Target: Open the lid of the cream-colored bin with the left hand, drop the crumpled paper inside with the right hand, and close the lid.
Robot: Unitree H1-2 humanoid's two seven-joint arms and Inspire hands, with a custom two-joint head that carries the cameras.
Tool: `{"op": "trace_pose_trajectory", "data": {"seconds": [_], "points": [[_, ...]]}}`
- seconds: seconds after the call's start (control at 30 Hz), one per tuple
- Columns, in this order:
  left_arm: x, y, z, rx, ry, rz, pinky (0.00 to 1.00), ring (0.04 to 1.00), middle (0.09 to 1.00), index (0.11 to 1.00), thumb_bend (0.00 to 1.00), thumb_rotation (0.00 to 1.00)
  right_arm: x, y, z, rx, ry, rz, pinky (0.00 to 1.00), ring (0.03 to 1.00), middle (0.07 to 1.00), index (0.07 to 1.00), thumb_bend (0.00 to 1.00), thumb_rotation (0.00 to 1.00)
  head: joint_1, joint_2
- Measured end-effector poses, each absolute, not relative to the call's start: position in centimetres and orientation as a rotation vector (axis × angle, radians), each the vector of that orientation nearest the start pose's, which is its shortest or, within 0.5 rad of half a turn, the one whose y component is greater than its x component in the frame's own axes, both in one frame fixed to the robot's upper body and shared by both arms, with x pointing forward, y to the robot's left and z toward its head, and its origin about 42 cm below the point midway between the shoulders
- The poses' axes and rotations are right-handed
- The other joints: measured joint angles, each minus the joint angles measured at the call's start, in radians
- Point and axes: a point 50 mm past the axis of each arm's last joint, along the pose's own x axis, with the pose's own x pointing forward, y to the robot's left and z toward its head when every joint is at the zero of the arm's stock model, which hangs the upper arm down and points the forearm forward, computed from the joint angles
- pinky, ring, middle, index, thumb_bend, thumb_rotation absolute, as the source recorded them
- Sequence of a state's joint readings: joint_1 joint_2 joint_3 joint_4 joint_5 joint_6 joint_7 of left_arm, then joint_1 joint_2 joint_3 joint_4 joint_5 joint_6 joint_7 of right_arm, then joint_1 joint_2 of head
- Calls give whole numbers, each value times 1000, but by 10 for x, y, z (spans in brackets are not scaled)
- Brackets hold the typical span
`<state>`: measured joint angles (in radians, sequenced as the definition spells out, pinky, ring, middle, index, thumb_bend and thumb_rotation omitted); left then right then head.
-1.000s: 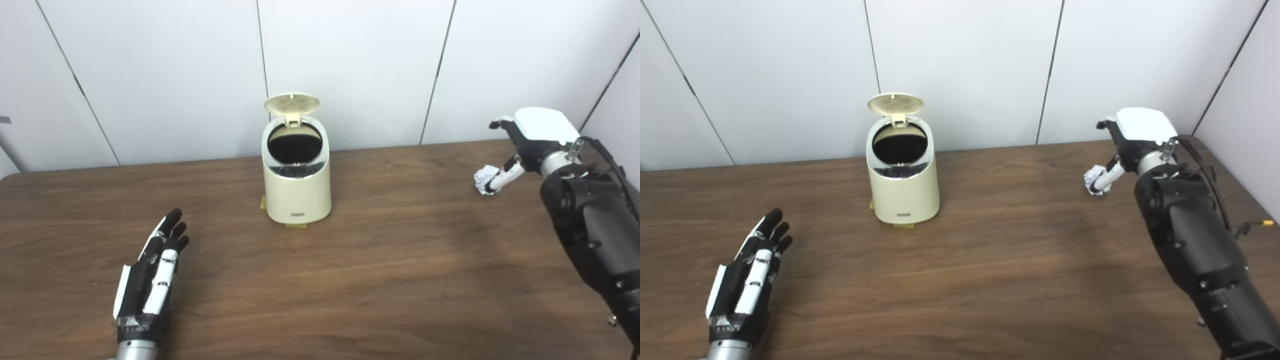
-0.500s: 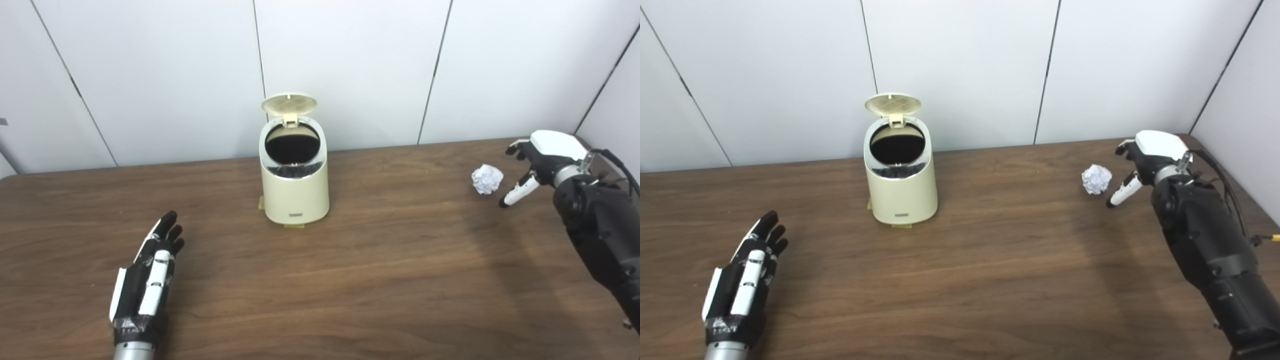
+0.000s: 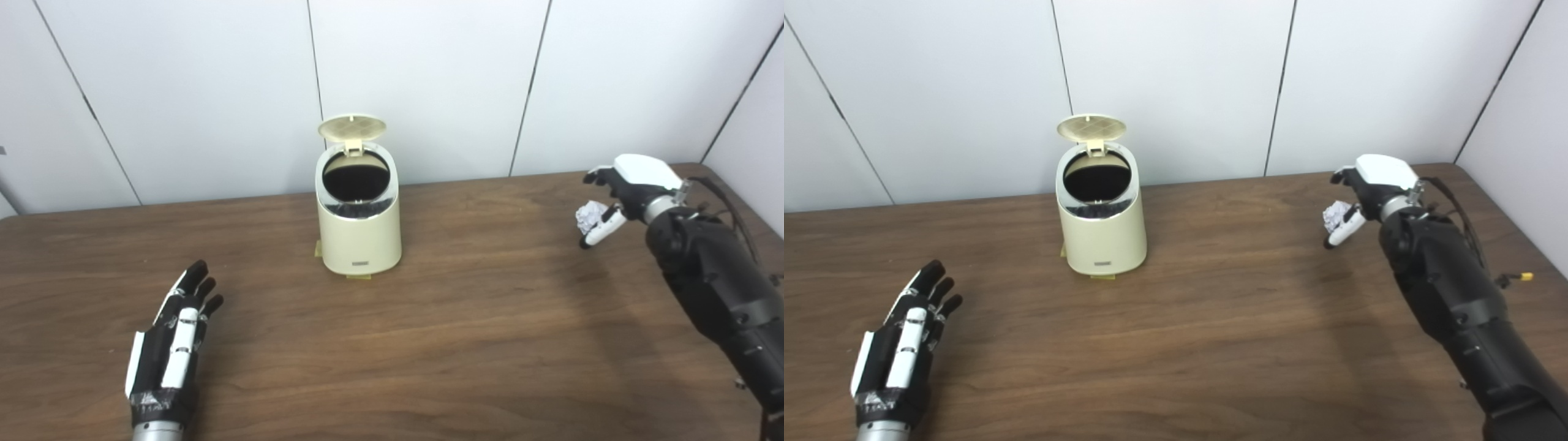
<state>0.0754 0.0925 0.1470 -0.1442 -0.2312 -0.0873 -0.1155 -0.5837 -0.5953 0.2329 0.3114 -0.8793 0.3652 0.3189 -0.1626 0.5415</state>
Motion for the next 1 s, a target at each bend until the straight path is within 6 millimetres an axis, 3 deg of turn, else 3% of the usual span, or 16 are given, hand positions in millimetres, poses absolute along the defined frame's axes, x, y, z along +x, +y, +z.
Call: {"op": "trace_pose_trajectory", "data": {"seconds": [0.2, 0.33, 0.53, 0.77, 1.0], "points": [[255, 279, 127, -105, -187, 36, 914, 952, 960, 919, 176, 640, 458, -355, 240, -1502, 258, -4, 564, 758, 846, 837, 959, 242, 6, 0], [255, 279, 127, -103, -187, 37, 923, 957, 961, 920, 162, 629, 460, -350, 241, -1515, 252, 12, 514, 692, 812, 820, 954, 221, 11, 0], [253, 278, 132, -96, -201, 45, 914, 957, 958, 915, 164, 621, 461, -340, 233, -1575, 274, 102, 508, 670, 770, 784, 935, 220, 15, 3], [252, 279, 135, -96, -208, 58, 877, 956, 952, 905, 166, 601, 467, -351, 235, -1687, 351, 142, 506, 666, 780, 776, 958, 308, 15, 3], [252, 278, 134, -92, -206, 63, 884, 957, 948, 904, 169, 596, 468, -359, 234, -1711, 387, 125, 515, 688, 805, 783, 963, 295, 15, 3]]}}
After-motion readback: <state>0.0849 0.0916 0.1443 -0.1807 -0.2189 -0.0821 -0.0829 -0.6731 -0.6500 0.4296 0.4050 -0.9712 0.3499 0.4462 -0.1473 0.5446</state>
